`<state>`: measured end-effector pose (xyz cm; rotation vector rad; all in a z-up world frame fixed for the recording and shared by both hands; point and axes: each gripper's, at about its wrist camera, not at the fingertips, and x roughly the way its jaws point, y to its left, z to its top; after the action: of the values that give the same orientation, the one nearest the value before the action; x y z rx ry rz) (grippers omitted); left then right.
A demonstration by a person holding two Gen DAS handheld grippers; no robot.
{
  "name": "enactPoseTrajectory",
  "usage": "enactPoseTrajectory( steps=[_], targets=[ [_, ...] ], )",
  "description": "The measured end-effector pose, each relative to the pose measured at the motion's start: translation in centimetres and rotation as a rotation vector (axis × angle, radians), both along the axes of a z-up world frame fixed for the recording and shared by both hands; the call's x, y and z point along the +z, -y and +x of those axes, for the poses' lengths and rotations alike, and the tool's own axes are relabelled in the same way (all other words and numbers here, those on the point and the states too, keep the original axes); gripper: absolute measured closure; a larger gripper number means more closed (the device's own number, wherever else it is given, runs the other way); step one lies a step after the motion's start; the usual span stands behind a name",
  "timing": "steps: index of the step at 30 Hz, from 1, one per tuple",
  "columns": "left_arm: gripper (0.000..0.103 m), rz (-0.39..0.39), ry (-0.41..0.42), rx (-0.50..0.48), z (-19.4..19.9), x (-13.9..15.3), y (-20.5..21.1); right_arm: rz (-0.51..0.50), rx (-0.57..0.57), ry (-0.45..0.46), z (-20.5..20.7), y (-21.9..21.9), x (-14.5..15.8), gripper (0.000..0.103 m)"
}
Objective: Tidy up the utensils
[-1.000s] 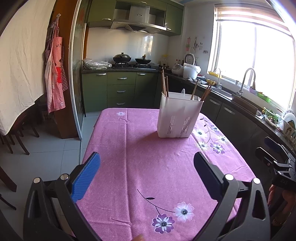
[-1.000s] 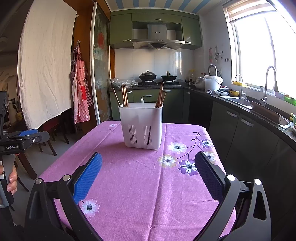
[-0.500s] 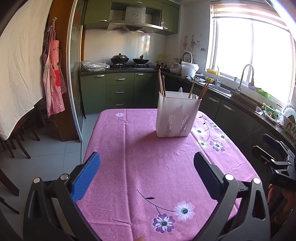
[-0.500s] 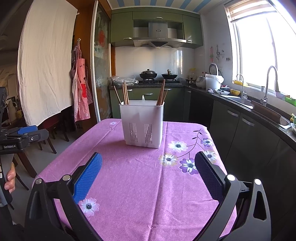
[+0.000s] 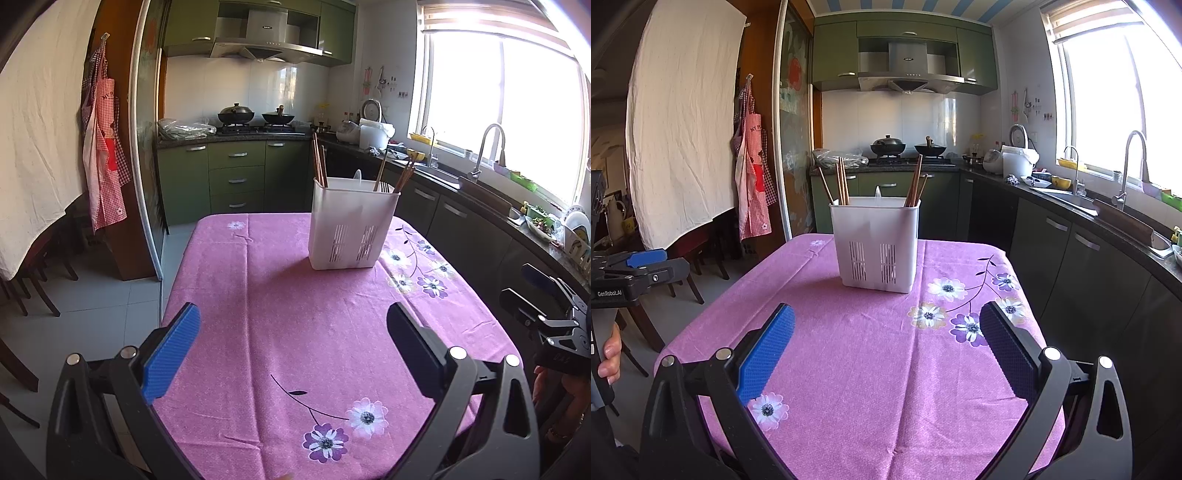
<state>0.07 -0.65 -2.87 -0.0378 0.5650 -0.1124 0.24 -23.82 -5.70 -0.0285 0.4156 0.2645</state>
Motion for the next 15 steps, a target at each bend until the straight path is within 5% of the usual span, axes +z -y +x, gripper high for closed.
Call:
enactPoseTrajectory(
  steps=[15],
  targets=[
    [0.007,-0.02,0.039,-0.018,-0.01,0.23,-0.29,-0.009,0.01,-0.013,0.2,-0.04,-0.42,0.005]
  ],
)
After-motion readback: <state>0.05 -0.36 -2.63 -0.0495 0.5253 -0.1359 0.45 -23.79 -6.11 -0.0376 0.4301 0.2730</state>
